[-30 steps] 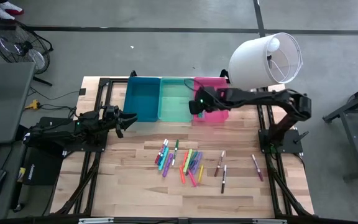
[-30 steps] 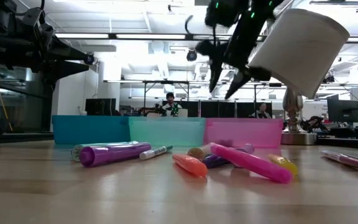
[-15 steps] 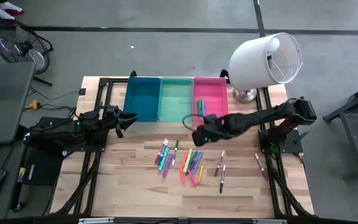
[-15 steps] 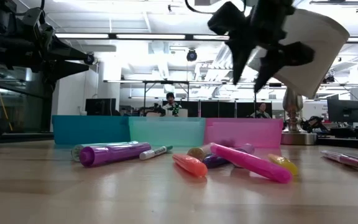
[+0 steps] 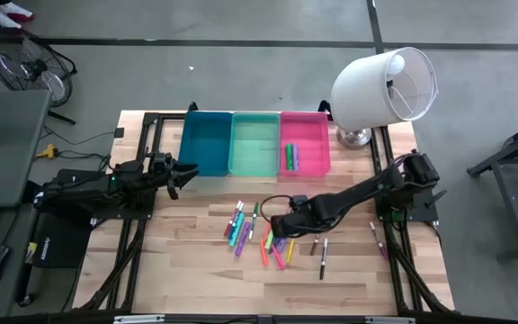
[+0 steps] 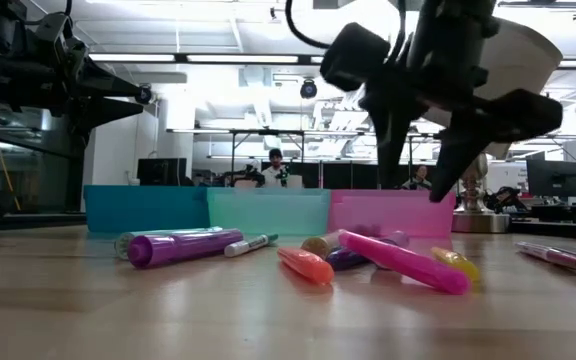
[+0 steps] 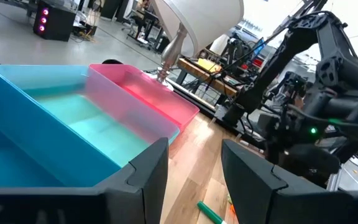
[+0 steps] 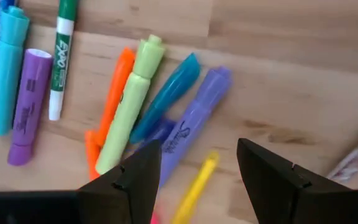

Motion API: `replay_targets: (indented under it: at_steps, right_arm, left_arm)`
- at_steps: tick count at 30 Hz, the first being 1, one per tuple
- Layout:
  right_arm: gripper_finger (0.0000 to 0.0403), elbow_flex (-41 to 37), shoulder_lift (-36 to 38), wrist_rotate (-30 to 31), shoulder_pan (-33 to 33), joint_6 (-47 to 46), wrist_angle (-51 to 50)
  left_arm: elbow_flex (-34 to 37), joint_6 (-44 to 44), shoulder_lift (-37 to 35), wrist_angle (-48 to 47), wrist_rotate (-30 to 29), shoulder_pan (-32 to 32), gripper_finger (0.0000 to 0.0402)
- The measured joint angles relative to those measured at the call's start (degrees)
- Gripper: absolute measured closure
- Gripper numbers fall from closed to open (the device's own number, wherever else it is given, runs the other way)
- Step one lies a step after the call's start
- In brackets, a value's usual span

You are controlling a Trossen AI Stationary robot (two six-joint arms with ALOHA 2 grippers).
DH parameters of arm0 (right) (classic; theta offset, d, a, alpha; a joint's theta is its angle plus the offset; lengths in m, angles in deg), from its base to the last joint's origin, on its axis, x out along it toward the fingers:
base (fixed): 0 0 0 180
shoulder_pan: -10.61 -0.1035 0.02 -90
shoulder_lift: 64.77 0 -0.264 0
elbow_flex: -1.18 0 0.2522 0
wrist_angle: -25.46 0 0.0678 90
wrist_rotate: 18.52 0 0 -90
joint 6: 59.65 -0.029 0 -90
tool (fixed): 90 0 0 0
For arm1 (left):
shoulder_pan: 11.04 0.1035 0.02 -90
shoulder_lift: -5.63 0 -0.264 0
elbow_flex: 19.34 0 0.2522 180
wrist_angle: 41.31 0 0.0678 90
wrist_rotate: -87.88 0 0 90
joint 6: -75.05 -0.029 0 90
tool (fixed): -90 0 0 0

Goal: Pick & Place Markers
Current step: Put the right purple highlighter pen into the pink bin

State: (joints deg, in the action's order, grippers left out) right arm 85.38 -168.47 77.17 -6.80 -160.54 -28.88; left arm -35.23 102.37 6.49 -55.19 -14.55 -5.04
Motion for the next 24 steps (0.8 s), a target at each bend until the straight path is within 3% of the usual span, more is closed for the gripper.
replay_targets:
  at_steps: [10,24]
  right_arm:
    - [0.0203,0.3,-5.2,-3.9,1.1,-8.5,4.4]
    - [0.0204,2.1,-8.7,-8.9,2.5,-11.0,-0.4]
  left_arm:
    - [0.0,0.0,0.0,0.0,0.0,0.0,0.0254]
    - [0.0,0.0,0.0,0.0,0.0,0.0,0.0254]
